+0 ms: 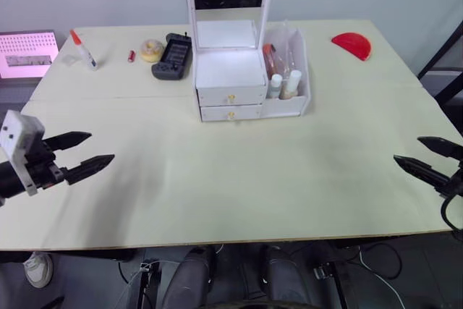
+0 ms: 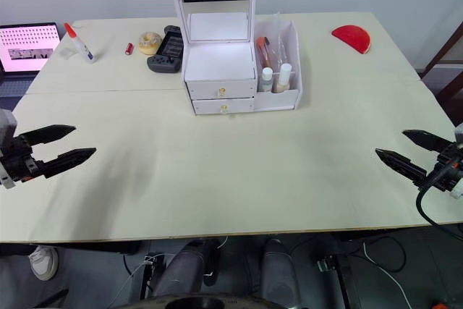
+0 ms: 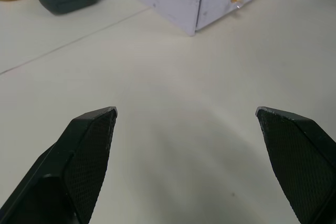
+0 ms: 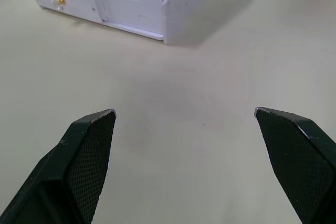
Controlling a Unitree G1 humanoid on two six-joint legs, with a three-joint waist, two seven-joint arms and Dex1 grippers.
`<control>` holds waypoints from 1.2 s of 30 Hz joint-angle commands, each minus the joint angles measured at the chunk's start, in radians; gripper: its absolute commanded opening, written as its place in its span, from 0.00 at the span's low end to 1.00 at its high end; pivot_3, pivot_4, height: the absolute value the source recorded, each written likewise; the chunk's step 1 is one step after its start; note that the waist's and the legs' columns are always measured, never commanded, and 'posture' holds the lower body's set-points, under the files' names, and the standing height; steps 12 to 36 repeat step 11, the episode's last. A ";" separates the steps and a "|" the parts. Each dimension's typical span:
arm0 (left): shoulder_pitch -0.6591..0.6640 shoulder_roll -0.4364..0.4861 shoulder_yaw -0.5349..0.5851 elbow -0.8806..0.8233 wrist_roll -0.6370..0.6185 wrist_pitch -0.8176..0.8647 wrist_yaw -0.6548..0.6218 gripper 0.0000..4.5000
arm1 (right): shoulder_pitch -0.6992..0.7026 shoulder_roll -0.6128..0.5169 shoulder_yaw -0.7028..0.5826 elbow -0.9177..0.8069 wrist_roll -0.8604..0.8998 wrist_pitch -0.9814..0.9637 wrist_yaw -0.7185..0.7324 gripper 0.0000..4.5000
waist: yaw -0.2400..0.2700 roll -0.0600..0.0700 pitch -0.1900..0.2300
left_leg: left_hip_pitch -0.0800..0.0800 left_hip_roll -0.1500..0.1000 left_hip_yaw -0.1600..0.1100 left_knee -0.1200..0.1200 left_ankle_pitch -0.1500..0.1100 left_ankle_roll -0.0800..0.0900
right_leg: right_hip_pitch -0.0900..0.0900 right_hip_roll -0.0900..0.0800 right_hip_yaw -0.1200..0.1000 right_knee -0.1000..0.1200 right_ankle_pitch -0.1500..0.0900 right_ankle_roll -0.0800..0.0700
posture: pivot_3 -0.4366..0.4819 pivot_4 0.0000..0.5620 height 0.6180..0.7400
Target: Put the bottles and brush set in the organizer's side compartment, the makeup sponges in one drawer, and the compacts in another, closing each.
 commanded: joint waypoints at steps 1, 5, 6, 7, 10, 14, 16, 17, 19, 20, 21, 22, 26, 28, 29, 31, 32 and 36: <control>-0.026 0.008 0.021 -0.028 -0.022 -0.007 0.024 0.99 | -0.011 -0.005 -0.006 -0.012 -0.003 -0.013 -0.001 1.00 | 0.000 0.000 0.000 | 0.000 0.000 0.000 0.000 0.000 0.000 | 0.000 0.000 0.000 0.000 0.000 0.000 | 0.48 0.27 0.97; -0.035 0.012 0.008 -0.029 -0.020 -0.010 0.034 0.99 | -0.012 -0.002 0.000 -0.026 -0.001 -0.007 -0.008 1.00 | -0.001 0.000 0.000 | 0.000 0.000 0.000 0.000 0.000 0.000 | 0.000 0.000 0.000 0.000 0.000 0.000 | 0.48 0.27 0.97; -0.037 0.011 0.006 -0.030 -0.022 -0.009 0.037 0.99 | -0.011 -0.001 0.000 -0.031 0.002 -0.004 -0.009 1.00 | -0.001 0.000 0.000 | 0.000 0.000 0.000 0.000 0.000 0.000 | 0.000 0.000 0.000 0.000 0.000 0.000 | 0.48 0.27 0.97; -0.040 0.011 0.004 -0.030 -0.022 -0.008 0.041 0.99 | -0.010 -0.001 0.000 -0.035 0.004 -0.001 -0.010 1.00 | -0.001 0.000 0.000 | 0.000 0.000 0.000 0.000 0.000 0.000 | 0.000 0.000 0.000 0.000 0.000 0.000 | 0.48 0.27 0.97; -0.048 0.010 -0.006 -0.033 -0.024 -0.011 0.052 0.99 | -0.005 -0.001 -0.004 -0.047 0.009 0.006 -0.013 1.00 | 0.000 0.000 0.000 | 0.000 0.000 0.000 0.000 0.000 0.000 | 0.000 0.000 0.000 0.000 0.000 0.000 | 0.48 0.27 0.97; -0.053 0.009 -0.008 -0.034 -0.026 -0.009 0.055 0.99 | -0.003 -0.001 -0.007 -0.052 0.010 0.008 -0.014 1.00 | 0.000 0.000 0.000 | 0.000 0.000 0.000 0.000 0.000 0.000 | 0.000 0.000 0.000 0.000 0.000 0.000 | 0.48 0.27 0.97; -0.053 0.009 -0.008 -0.034 -0.026 -0.009 0.055 0.99 | -0.003 -0.001 -0.007 -0.052 0.010 0.008 -0.014 1.00 | 0.000 0.000 0.000 | 0.000 0.000 0.000 0.000 0.000 0.000 | 0.000 0.000 0.000 0.000 0.000 0.000 | 0.48 0.27 0.97; -0.053 0.009 -0.008 -0.034 -0.026 -0.009 0.055 0.99 | -0.003 -0.001 -0.007 -0.052 0.010 0.008 -0.014 1.00 | 0.000 0.000 0.000 | 0.000 0.000 0.000 0.000 0.000 0.000 | 0.000 0.000 0.000 0.000 0.000 0.000 | 0.48 0.27 0.97; -0.053 0.009 -0.008 -0.034 -0.026 -0.009 0.055 0.99 | -0.003 -0.001 -0.007 -0.052 0.010 0.008 -0.014 1.00 | 0.000 0.000 0.000 | 0.000 0.000 0.000 0.000 0.000 0.000 | 0.000 0.000 0.000 0.000 0.000 0.000 | 0.48 0.27 0.97; -0.053 0.009 -0.008 -0.034 -0.026 -0.009 0.055 0.99 | -0.003 -0.001 -0.007 -0.052 0.010 0.008 -0.014 1.00 | 0.000 0.000 0.000 | 0.000 0.000 0.000 0.000 0.000 0.000 | 0.000 0.000 0.000 0.000 0.000 0.000 | 0.48 0.27 0.97; -0.053 0.009 -0.008 -0.034 -0.026 -0.009 0.055 0.99 | -0.003 -0.001 -0.007 -0.052 0.010 0.008 -0.014 1.00 | 0.000 0.000 0.000 | 0.000 0.000 0.000 0.000 0.000 0.000 | 0.000 0.000 0.000 0.000 0.000 0.000 | 0.48 0.27 0.97; -0.053 0.009 -0.008 -0.034 -0.026 -0.009 0.055 0.99 | -0.003 -0.001 -0.007 -0.052 0.010 0.008 -0.014 1.00 | 0.000 0.000 0.000 | 0.000 0.000 0.000 0.000 0.000 0.000 | 0.000 0.000 0.000 0.000 0.000 0.000 | 0.48 0.27 0.97; -0.053 0.009 -0.008 -0.034 -0.026 -0.009 0.055 0.99 | -0.003 -0.001 -0.007 -0.052 0.010 0.008 -0.014 1.00 | 0.000 0.000 0.000 | 0.000 0.000 0.000 0.000 0.000 0.000 | 0.000 0.000 0.000 0.000 0.000 0.000 | 0.48 0.27 0.97; -0.053 0.009 -0.008 -0.034 -0.026 -0.009 0.055 0.99 | -0.003 -0.001 -0.007 -0.052 0.010 0.008 -0.014 1.00 | 0.000 0.000 0.000 | 0.000 0.000 0.000 0.000 0.000 0.000 | 0.000 0.000 0.000 0.000 0.000 0.000 | 0.48 0.27 0.97; -0.053 0.009 -0.008 -0.034 -0.026 -0.009 0.055 0.99 | -0.003 -0.001 -0.007 -0.052 0.010 0.008 -0.014 1.00 | 0.000 0.000 0.000 | 0.000 0.000 0.000 0.000 0.000 0.000 | 0.000 0.000 0.000 0.000 0.000 0.000 | 0.48 0.27 0.97; -0.053 0.009 -0.008 -0.034 -0.026 -0.009 0.055 0.99 | -0.003 -0.001 -0.007 -0.052 0.010 0.008 -0.014 1.00 | 0.000 0.000 0.000 | 0.000 0.000 0.000 0.000 0.000 0.000 | 0.000 0.000 0.000 0.000 0.000 0.000 | 0.48 0.27 0.97; -0.053 0.009 -0.008 -0.034 -0.026 -0.009 0.055 0.99 | -0.003 -0.001 -0.007 -0.052 0.010 0.008 -0.014 1.00 | 0.000 0.000 0.000 | 0.000 0.000 0.000 0.000 0.000 0.000 | 0.000 0.000 0.000 0.000 0.000 0.000 | 0.48 0.27 0.97; -0.053 0.009 -0.008 -0.034 -0.026 -0.009 0.055 0.99 | -0.003 -0.001 -0.007 -0.052 0.010 0.008 -0.014 1.00 | 0.000 0.000 0.000 | 0.000 0.000 0.000 0.000 0.000 0.000 | 0.000 0.000 0.000 0.000 0.000 0.000 | 0.48 0.27 0.97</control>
